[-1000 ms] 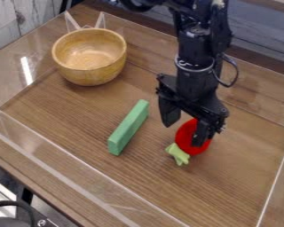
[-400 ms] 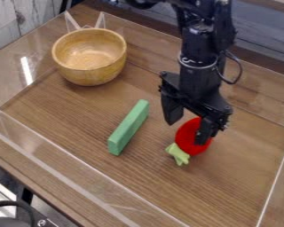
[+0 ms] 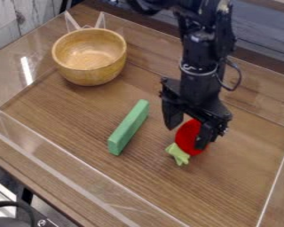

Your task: Move the red object to the left side of the table

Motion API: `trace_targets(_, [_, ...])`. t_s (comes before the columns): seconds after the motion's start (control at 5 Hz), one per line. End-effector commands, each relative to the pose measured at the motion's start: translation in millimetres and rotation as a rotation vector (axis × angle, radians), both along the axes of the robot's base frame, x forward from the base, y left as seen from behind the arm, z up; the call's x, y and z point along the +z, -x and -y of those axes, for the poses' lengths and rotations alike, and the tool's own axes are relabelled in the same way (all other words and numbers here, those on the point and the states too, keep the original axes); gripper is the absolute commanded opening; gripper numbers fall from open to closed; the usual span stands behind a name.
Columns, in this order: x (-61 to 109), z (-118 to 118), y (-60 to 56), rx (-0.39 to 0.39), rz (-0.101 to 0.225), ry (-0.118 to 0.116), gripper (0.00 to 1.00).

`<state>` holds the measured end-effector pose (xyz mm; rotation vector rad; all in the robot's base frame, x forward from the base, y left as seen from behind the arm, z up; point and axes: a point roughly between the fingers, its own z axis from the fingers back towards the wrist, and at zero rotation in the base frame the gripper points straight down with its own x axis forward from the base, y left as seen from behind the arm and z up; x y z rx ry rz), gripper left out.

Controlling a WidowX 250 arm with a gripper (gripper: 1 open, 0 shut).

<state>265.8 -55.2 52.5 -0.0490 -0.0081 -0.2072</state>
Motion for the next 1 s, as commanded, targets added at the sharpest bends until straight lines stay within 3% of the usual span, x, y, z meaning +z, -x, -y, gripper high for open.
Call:
trace_targets(0.0, [4.1,4,-9.4,0.0,0.037,0.0,1.0])
trace_targets(0.2, [0.3,4,-10.6,0.007,0.032,0.0,0.0])
trace_targets(0.8, [21.0,-6,-9.1,0.023,0.057,0.023,0.0])
